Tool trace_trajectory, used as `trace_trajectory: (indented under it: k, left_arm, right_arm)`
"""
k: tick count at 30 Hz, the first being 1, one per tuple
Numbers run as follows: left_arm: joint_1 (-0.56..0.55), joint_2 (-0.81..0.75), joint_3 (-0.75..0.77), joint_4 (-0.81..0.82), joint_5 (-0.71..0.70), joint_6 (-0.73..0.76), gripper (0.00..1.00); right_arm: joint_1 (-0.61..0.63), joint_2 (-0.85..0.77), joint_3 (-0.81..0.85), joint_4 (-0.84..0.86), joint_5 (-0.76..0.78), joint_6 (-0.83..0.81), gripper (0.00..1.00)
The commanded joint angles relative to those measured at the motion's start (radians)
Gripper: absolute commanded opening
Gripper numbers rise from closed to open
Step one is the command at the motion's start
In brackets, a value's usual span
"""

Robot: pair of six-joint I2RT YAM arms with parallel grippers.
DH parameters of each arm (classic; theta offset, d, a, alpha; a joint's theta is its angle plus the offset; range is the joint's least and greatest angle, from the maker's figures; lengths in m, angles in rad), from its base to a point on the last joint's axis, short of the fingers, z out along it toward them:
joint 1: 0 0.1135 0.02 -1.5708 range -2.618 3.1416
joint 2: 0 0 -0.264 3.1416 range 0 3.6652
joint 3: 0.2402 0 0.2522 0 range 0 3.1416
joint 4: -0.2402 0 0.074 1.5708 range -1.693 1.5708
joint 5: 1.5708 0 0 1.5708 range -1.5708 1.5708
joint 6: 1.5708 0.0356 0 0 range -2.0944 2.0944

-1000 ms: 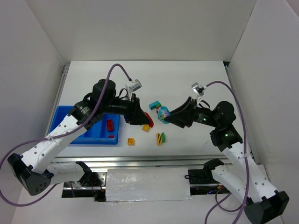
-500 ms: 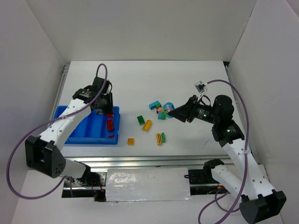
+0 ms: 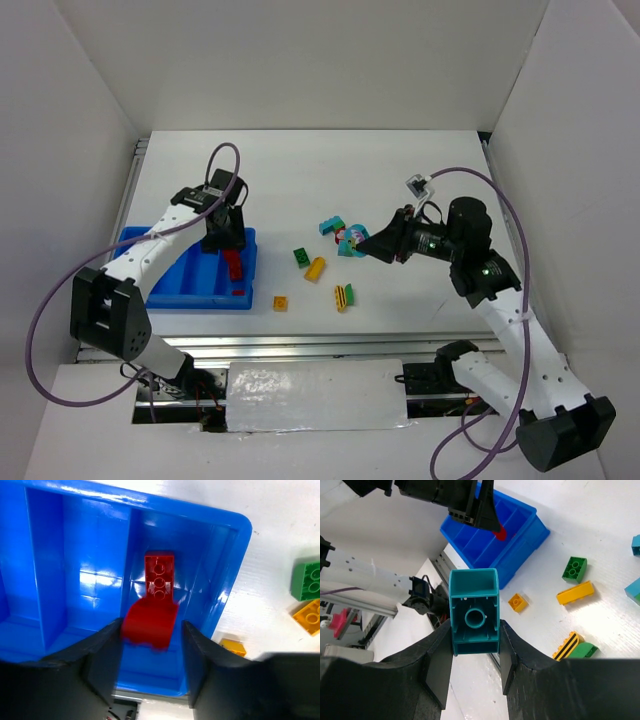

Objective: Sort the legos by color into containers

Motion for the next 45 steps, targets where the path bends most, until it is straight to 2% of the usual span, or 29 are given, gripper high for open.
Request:
trace_trajectory:
  k: [1, 2, 3, 4, 5, 9, 11, 12, 14, 15, 16, 17, 18, 19, 20, 21, 26, 29, 32, 33, 35, 37, 38, 39, 40, 41, 42, 44, 45]
  left_arm:
    - [0.002, -0.021, 0.043, -0.014, 0.013, -0.019, 0.7]
    - [0.002, -0.027, 0.067, -0.022, 0.027, -0.01, 0.73]
    - [0.002, -0.034, 0.08, -0.025, 0.039, -0.004, 0.81]
    - [0.002, -0.052, 0.092, -0.023, 0.074, 0.014, 0.96]
    - [0.002, -0.061, 0.107, -0.019, 0.091, 0.022, 0.99]
    - [0.0, -0.119, 0.147, -0.003, 0.2, 0.071, 0.98]
    - [0.0, -0.176, 0.114, 0.106, 0.332, 0.14, 0.94]
    - [0.0, -0.246, 0.091, 0.165, 0.5, 0.151, 0.94]
    - [0.0, -0.302, 0.028, 0.323, 0.68, 0.162, 0.96]
    - [0.0, -0.343, 0.006, 0.377, 0.845, 0.149, 0.97]
    - [0.0, -0.357, -0.018, 0.436, 0.921, 0.102, 0.97]
    - [-0.001, -0.368, -0.067, 0.568, 0.994, 0.062, 0.97]
    - [-0.006, -0.383, -0.095, 0.649, 1.115, 0.019, 0.97]
    - [-0.012, -0.389, -0.15, 0.787, 1.151, -0.071, 0.97]
    - [-0.02, -0.391, -0.166, 0.788, 1.176, -0.103, 0.97]
    - [-0.038, -0.386, -0.176, 0.858, 1.205, -0.122, 0.97]
    - [-0.102, -0.36, -0.146, 0.853, 1.25, -0.108, 0.92]
    - [-0.135, -0.342, -0.135, 0.876, 1.273, -0.125, 0.87]
    - [-0.144, -0.336, -0.14, 0.957, 1.294, -0.168, 0.7]
    - [-0.144, -0.334, -0.141, 0.981, 1.296, -0.185, 0.6]
    - [-0.145, -0.336, -0.141, 0.994, 1.3, -0.191, 0.49]
    - [-0.145, -0.336, -0.129, 0.968, 1.296, -0.179, 0.27]
    - [-0.145, -0.331, -0.121, 0.948, 1.29, -0.168, 0.07]
    - [-0.145, -0.33, -0.105, 0.928, 1.287, -0.142, 0.0]
    - [-0.145, -0.325, -0.098, 0.887, 1.282, -0.13, 0.0]
    - [-0.142, -0.321, -0.091, 0.841, 1.246, -0.113, 0.0]
    - [-0.138, -0.32, -0.062, 0.79, 1.207, -0.055, 0.0]
    - [-0.106, -0.322, -0.029, 0.6, 1.097, 0.011, 0.0]
    - [-0.084, -0.322, 0.003, 0.53, 0.902, 0.046, 0.0]
  right_arm:
    - [0.02, 0.029, 0.064, -0.022, 0.009, -0.036, 0.0]
    - [0.024, 0.045, 0.066, -0.022, 0.008, -0.033, 0.0]
    - [0.026, 0.055, 0.07, -0.013, 0.006, -0.03, 0.0]
    - [0.032, 0.065, 0.073, -0.01, 0.002, -0.024, 0.0]
    - [0.035, 0.085, 0.079, -0.004, -0.002, -0.018, 0.0]
    - [0.057, 0.128, 0.084, 0.03, -0.008, 0.017, 0.0]
    - [0.075, 0.16, 0.09, 0.07, -0.024, 0.039, 0.0]
    - [0.083, 0.171, 0.093, 0.087, -0.055, 0.065, 0.0]
    - [0.112, 0.197, 0.096, 0.142, -0.069, 0.085, 0.0]
    - [0.122, 0.207, 0.098, 0.159, -0.083, 0.106, 0.0]
    - [0.13, 0.213, 0.101, 0.173, -0.087, 0.115, 0.0]
    - [0.136, 0.228, 0.112, 0.2, -0.098, 0.125, 0.0]
    - [0.156, 0.236, 0.113, 0.223, -0.132, 0.144, 0.0]
    - [0.172, 0.248, 0.115, 0.261, -0.147, 0.157, 0.0]
    - [0.172, 0.251, 0.112, 0.301, -0.164, 0.171, 0.0]
    - [0.185, 0.254, 0.106, 0.335, -0.19, 0.204, 0.0]
    - [0.204, 0.263, 0.055, 0.57, -0.267, 0.316, 0.0]
    - [0.231, 0.283, 0.075, 0.566, -0.265, 0.315, 0.0]
    - [0.244, 0.294, 0.086, 0.562, -0.249, 0.31, 0.0]
    - [0.244, 0.297, 0.086, 0.567, -0.247, 0.313, 0.0]
    - [0.244, 0.302, 0.087, 0.563, -0.244, 0.304, 0.0]
    - [0.244, 0.306, 0.093, 0.541, -0.241, 0.297, 0.0]
    - [0.242, 0.309, 0.093, 0.536, -0.236, 0.289, 0.01]
    - [0.244, 0.311, 0.09, 0.536, -0.235, 0.287, 0.09]
    - [0.244, 0.313, 0.089, 0.536, -0.235, 0.286, 0.2]
    - [0.242, 0.316, 0.089, 0.53, -0.235, 0.281, 0.7]
    - [0.244, 0.31, 0.09, 0.511, -0.207, 0.269, 0.99]
    - [0.236, 0.3, 0.093, 0.406, -0.149, 0.203, 1.0]
    - [0.235, 0.287, 0.095, 0.364, -0.07, 0.18, 1.0]
